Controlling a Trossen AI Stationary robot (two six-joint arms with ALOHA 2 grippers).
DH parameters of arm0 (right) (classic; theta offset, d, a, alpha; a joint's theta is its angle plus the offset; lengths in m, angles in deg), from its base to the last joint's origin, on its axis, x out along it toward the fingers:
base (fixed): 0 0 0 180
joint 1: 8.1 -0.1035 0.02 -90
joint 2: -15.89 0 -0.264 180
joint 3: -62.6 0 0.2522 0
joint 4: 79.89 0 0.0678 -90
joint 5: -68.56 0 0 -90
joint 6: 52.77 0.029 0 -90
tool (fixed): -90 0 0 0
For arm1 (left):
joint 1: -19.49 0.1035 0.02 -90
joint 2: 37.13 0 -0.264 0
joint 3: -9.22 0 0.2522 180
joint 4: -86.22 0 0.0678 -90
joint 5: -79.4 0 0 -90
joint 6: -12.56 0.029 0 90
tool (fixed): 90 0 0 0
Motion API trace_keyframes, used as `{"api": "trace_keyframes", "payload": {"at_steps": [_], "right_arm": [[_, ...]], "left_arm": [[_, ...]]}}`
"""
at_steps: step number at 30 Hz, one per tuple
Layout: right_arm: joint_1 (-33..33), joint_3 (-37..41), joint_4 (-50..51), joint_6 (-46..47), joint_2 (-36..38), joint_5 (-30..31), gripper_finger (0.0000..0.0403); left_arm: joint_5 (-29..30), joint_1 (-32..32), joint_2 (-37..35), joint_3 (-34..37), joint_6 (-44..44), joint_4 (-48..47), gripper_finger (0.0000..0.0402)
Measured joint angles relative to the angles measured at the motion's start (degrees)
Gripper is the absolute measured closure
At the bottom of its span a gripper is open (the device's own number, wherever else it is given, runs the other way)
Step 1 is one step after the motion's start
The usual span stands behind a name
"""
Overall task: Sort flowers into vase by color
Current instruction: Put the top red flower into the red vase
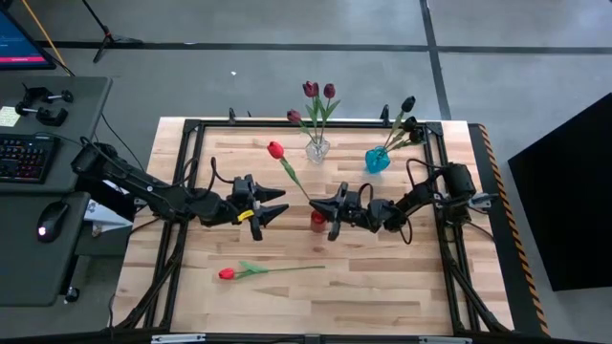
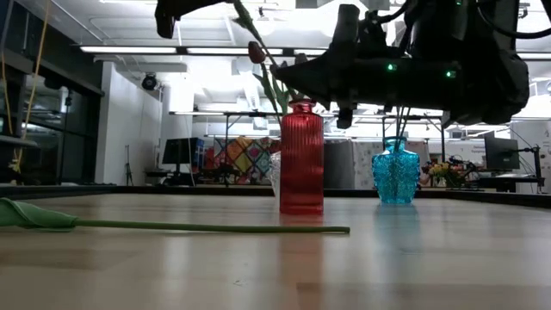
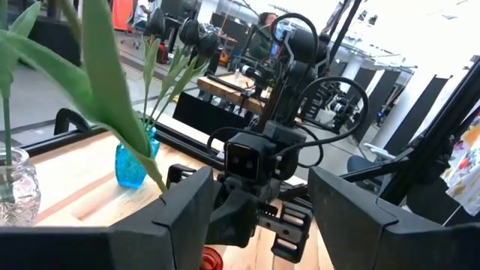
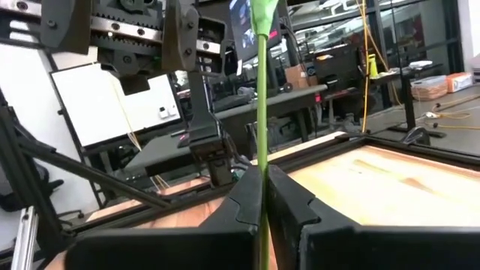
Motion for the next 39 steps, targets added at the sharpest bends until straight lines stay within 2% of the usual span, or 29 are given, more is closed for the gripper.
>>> {"api": "trace_keyframes", "payload": {"at_steps": [6,15,22,27,31,35,39], "right_arm": [[0.0,0.0,0.3,0.6,0.0,-0.9,0.0373],[-0.9,0.0,0.5,2.4,0.0,0.7,0.0257],[-2.5,0.0,4.4,1.0,1.9,1.1,0.0197],[-3.1,0.0,20.0,-2.1,10.5,5.5,0.0179],[-2.4,-0.4,37.1,2.2,21.0,5.4,0.0178],[1.3,-5.0,57.6,11.3,30.3,-2.0,0.0178],[4.7,-14.0,71.8,9.7,32.7,-10.3,0.0178]], "left_arm": [[0.0,0.0,0.0,0.0,0.1,-0.1,0.0195],[0.0,0.0,0.0,0.0,0.5,-0.3,0.0195],[0.0,0.0,0.0,0.0,0.5,-0.3,0.0195],[0.0,0.0,0.0,0.0,0.5,-0.9,0.0195],[0.0,0.0,0.0,0.0,0.4,-1.4,0.0195],[-1.5,-0.2,-0.4,0.0,-1.0,-0.8,0.0195],[-5.7,-1.1,-3.8,0.0,0.1,-0.9,0.0195]]}}
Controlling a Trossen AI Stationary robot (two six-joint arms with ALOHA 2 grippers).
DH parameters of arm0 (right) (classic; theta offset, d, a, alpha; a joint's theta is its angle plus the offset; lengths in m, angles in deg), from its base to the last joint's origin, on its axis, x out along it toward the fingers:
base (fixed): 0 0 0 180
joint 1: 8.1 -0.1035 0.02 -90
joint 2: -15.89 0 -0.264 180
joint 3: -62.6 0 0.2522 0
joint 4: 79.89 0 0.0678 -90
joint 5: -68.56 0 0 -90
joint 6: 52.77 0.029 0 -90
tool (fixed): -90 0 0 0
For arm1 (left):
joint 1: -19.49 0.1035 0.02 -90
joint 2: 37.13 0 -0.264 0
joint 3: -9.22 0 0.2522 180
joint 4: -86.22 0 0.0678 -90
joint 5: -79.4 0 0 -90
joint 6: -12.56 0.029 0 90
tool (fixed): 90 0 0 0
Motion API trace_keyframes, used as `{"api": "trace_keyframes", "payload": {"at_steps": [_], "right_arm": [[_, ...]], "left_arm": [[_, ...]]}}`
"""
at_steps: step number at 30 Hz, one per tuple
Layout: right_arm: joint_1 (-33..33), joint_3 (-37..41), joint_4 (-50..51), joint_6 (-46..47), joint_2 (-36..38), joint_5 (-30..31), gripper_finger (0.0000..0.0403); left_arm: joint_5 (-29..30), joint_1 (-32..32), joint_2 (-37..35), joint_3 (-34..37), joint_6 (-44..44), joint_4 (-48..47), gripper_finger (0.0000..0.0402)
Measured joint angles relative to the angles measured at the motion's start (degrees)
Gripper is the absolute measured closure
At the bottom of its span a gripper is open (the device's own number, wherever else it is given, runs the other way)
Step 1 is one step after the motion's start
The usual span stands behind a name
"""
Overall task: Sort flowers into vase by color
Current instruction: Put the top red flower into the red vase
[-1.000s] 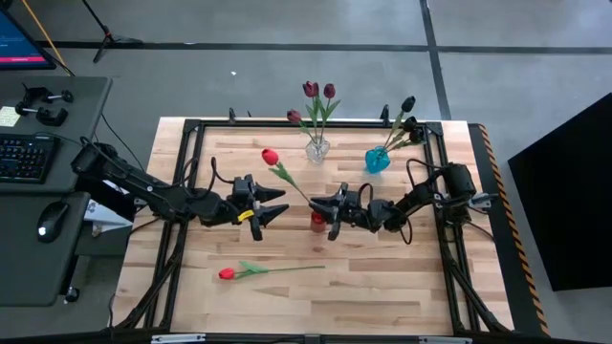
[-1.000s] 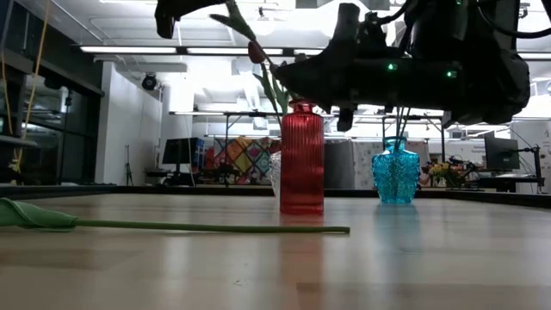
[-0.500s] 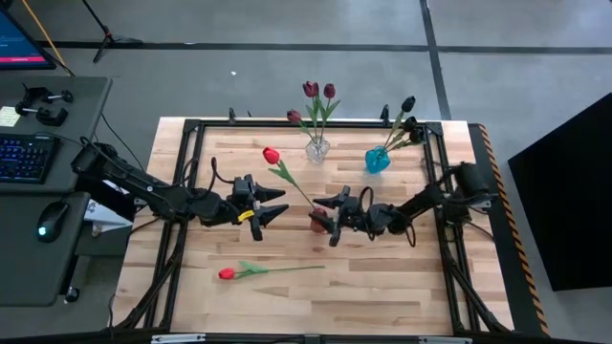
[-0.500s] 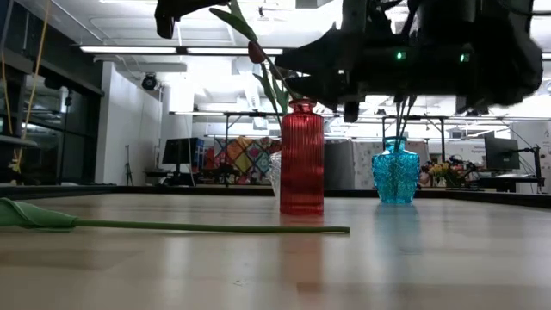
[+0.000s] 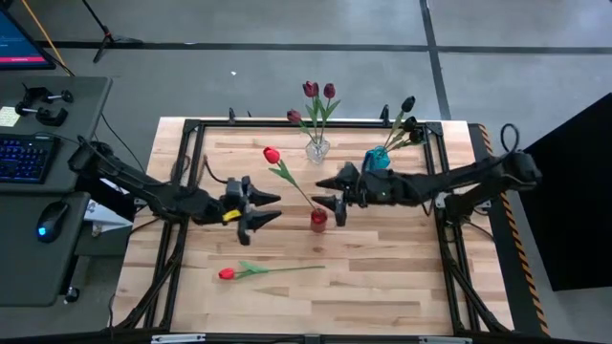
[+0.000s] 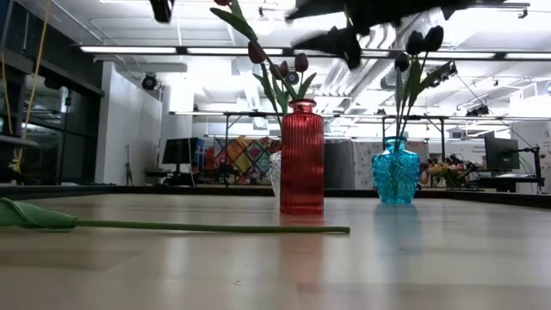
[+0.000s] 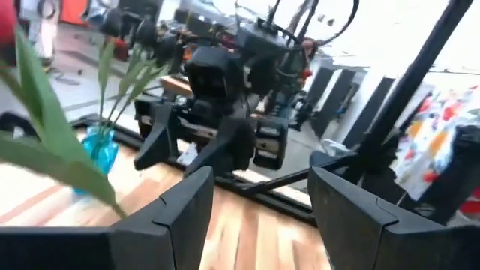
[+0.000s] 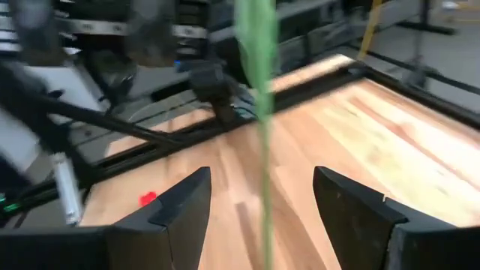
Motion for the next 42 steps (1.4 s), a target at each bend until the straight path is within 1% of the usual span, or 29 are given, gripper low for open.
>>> {"api": "trace_keyframes", "payload": {"at_steps": [3,7,9,12,14,19,22,24,27,36,37,39,42], "right_arm": [[2.0,-8.1,8.5,-3.9,-1.7,-4.1,0.0178],[4.1,-17.1,21.2,-7.6,-6.7,-6.2,0.0178],[4.7,-20.6,25.7,-8.8,-9.1,-7.8,0.0178],[5.3,-23.9,29.1,-8.7,-11.8,-8.6,0.0178],[5.5,-25.1,29.1,-8.6,-13.3,-8.8,0.0178],[5.6,-26.8,28.8,-7.4,-15.1,-9.5,0.0178],[5.5,-26.9,28.5,-6.1,-15.4,-8.4,0.0184],[5.5,-27.0,28.0,-6.2,-15.4,-7.1,0.0198],[5.5,-27.1,28.1,-5.3,-15.4,-6.5,0.0234],[5.4,-27.1,28.2,-5.3,-14.5,-7.2,0.0386],[5.2,-27.1,28.5,-5.5,-14.0,-7.1,0.0393],[4.6,-27.0,28.7,-5.9,-12.7,-5.7,0.0392],[2.4,-26.9,30.2,-7.4,-10.2,0.1,0.0391]], "left_arm": [[1.5,-1.0,-4.7,0.0,2.3,-1.0,0.0195],[5.6,-2.4,-11.4,0.0,6.0,-2.4,0.0195],[7.0,-3.0,-14.1,0.0,7.5,-3.4,0.0195],[7.5,-3.8,-16.9,0.0,9.0,-5.0,0.0195],[7.5,-3.9,-17.8,0.0,9.8,-5.6,0.0195],[7.5,-3.9,-18.3,0.0,9.8,-8.1,0.0195],[7.3,-3.9,-18.1,0.0,9.8,-9.5,0.0195],[7.3,-3.9,-18.1,0.0,9.7,-9.8,0.0195],[7.3,-3.9,-18.1,0.0,10.4,-9.7,0.0195],[7.3,-3.8,-18.1,0.0,12.4,-9.7,0.0195],[7.3,-3.8,-18.1,0.0,12.4,-9.8,0.0195],[7.4,-3.8,-18.1,0.0,12.4,-10.0,0.0195],[7.3,-3.8,-18.1,0.0,12.4,-10.6,0.0195]]}}
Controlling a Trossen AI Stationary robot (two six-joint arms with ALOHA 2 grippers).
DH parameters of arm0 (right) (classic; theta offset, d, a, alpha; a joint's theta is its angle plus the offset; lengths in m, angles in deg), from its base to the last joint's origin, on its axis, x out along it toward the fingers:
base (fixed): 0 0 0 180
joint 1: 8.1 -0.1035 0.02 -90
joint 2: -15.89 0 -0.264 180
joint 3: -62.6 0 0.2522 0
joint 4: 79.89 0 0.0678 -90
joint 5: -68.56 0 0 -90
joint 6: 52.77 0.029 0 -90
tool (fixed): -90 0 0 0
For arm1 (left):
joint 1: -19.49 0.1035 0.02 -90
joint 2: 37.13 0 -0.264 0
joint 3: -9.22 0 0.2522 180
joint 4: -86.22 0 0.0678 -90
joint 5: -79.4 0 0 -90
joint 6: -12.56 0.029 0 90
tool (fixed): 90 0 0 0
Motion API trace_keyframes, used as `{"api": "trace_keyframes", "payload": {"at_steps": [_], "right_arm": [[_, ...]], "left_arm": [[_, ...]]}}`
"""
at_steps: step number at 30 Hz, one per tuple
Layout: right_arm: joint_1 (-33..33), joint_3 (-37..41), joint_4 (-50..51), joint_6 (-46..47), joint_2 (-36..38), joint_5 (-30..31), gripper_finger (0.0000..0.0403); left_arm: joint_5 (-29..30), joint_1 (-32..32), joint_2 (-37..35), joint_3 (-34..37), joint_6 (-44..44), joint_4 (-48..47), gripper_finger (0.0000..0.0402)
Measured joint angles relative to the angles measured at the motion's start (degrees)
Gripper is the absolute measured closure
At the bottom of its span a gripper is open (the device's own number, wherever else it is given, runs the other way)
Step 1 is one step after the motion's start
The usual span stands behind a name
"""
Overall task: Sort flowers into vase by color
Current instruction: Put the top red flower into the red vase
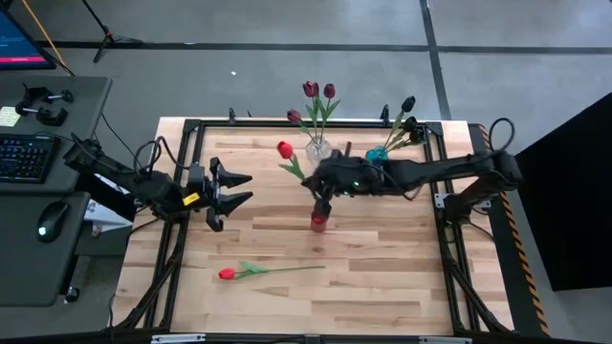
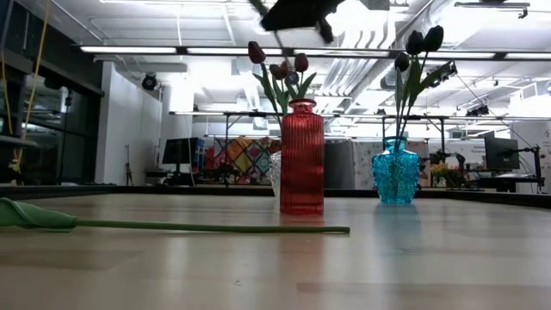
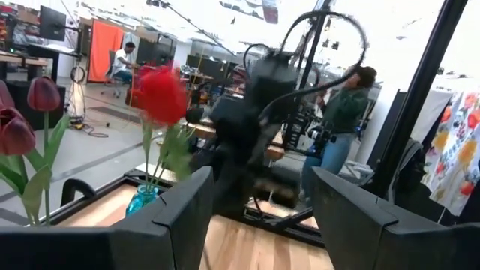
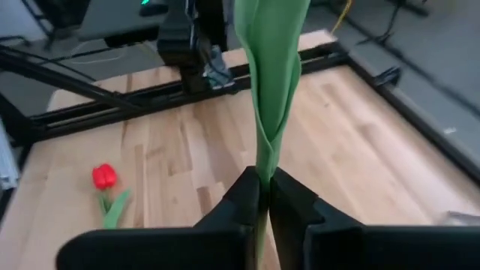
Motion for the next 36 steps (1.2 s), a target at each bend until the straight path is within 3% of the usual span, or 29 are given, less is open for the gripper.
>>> {"api": "trace_keyframes", "payload": {"at_steps": [9,21,27,36], "right_arm": [[-6.0,0.6,2.9,2.0,3.5,11.6,0.04],[-12.0,15.5,-18.0,12.7,3.5,28.3,0.0402],[-14.2,18.1,-19.1,15.4,3.5,36.8,0.0402],[-14.2,18.8,-18.9,19.0,3.5,37.5,0.0384]], "left_arm": [[0.1,0.8,0.0,0.0,0.0,-1.7,0.0195],[0.2,0.9,0.0,0.0,-0.6,-1.4,0.0195],[0.2,0.9,0.0,0.0,0.0,-1.4,0.0195],[3.0,0.9,0.0,0.0,2.0,-1.5,0.0195]]}}
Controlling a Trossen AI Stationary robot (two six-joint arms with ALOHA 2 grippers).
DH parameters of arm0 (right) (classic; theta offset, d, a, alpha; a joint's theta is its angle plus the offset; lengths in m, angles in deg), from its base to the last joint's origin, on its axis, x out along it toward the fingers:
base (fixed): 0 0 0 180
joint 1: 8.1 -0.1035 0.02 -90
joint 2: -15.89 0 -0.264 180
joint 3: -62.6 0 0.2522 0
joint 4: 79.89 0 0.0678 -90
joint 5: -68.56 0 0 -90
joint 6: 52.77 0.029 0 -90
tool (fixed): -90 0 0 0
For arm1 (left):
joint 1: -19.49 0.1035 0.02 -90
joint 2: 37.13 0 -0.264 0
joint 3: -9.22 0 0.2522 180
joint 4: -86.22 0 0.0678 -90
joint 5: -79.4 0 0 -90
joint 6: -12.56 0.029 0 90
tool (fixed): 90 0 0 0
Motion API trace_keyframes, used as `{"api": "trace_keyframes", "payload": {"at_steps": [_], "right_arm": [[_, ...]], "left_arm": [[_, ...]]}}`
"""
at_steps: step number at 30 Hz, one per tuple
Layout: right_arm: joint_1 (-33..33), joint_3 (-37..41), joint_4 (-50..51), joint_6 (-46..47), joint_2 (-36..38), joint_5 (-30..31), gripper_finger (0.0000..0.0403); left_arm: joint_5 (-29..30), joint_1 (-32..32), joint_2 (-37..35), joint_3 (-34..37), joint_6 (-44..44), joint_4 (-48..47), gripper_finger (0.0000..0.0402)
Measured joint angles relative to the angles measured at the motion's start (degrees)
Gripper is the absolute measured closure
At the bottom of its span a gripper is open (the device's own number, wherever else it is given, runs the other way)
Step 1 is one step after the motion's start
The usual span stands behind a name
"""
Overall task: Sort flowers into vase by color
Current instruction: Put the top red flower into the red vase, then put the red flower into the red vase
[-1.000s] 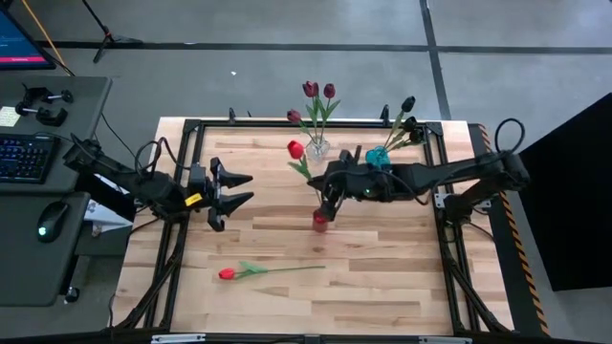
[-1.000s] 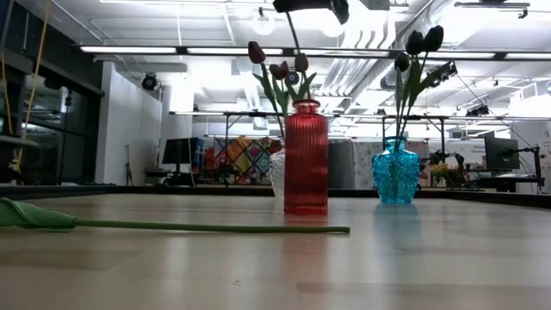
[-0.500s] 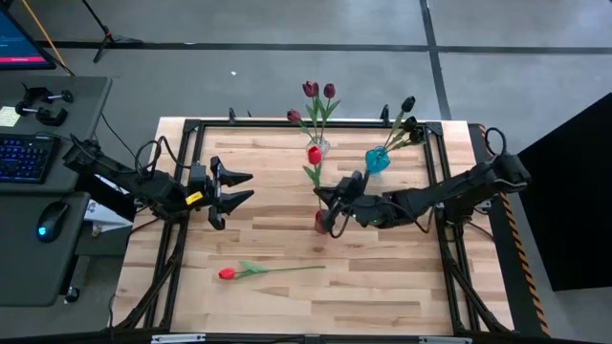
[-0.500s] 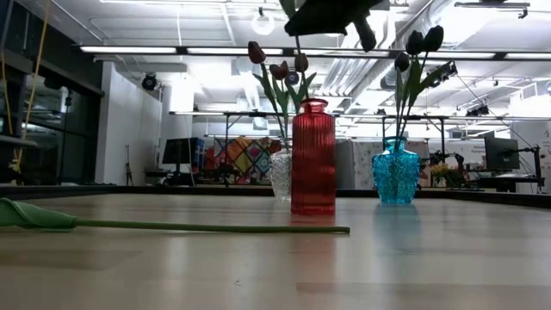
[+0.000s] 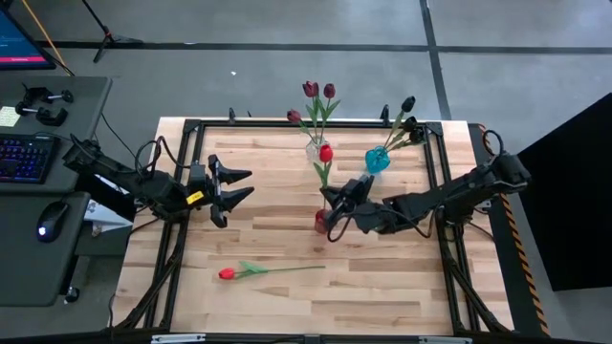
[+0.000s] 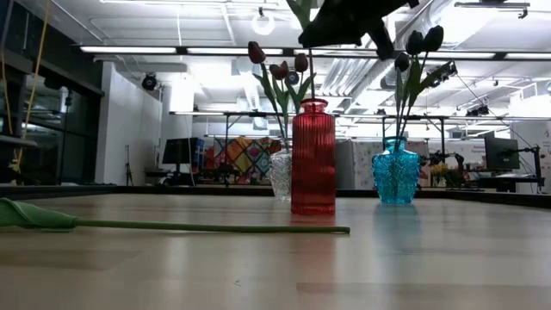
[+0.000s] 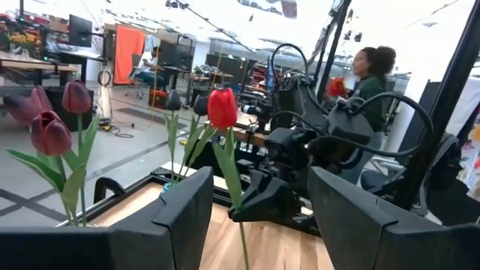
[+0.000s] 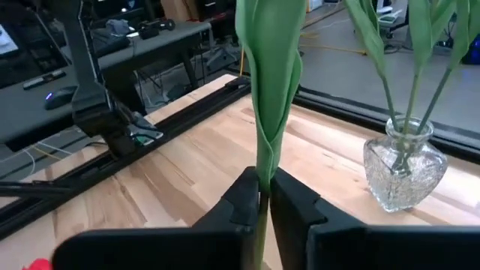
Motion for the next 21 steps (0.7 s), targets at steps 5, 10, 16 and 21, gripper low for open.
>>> {"api": "trace_keyframes", "payload": {"at_steps": [5,10,16,21], "right_arm": [[0.0,-0.1,-0.4,1.3,0.0,-0.6,0.0316],[-1.1,-0.1,-0.8,-0.9,0.7,-1.1,0.0218],[-3.0,-0.2,3.7,-2.6,5.9,-1.6,0.0127],[-4.8,-0.2,16.1,0.6,12.6,-7.4,0.0108]], "left_arm": [[0.0,0.0,0.0,0.0,0.0,0.0,0.0195],[0.0,0.0,-0.2,0.0,0.0,-0.1,0.0195],[0.0,0.0,-1.9,0.0,0.0,0.0,0.0195],[0.4,0.0,-3.0,0.0,-0.3,0.0,0.0195]]}}
